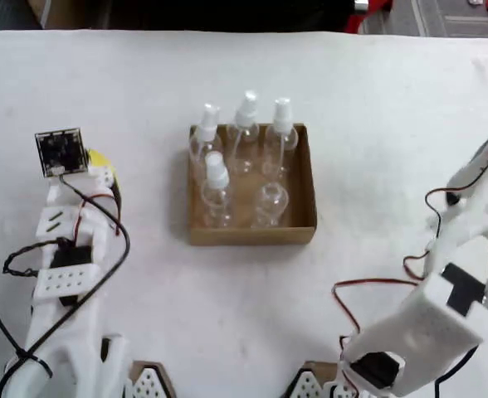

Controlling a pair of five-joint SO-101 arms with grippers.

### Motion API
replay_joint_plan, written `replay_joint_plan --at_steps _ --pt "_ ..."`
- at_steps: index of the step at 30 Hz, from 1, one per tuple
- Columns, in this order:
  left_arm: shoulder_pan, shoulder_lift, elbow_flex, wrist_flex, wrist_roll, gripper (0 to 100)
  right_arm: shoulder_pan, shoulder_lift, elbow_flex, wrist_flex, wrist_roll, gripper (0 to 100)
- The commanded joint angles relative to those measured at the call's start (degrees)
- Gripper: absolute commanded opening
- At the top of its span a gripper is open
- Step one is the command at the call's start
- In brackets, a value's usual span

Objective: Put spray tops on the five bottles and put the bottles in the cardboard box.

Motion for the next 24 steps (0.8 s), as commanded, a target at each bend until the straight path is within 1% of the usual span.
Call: replay_joint_plan --at_steps 1,4,8,10,14,20,24 --pt "0.84 0.31 -0.62 -1.05 -0.53 3 -1.71 -9.71 -6.59 1.89 0.09 1.6" --pt "0.84 0.31 -0.62 -1.05 -0.53 3 -3.03 -15.43 -7.12 1.1 0.53 1.6" --pt "0.84 0.31 -0.7 -1.05 -0.53 3 -6.2 -22.11 -6.68 -0.75 7.47 1.6" --pt "0.84 0.31 -0.7 -1.05 -0.53 3 -7.52 -24.48 -6.59 -1.98 8.79 1.6" --pt "0.84 0.31 -0.7 -1.05 -0.53 3 -8.66 -27.3 -6.59 -3.21 8.97 1.6" --pt "0.84 0.31 -0.7 -1.05 -0.53 3 -8.57 -32.31 -6.51 1.45 8.88 1.6" --pt "0.84 0.31 -0.7 -1.05 -0.53 3 -8.66 -36.53 -6.51 1.63 8.88 1.6"
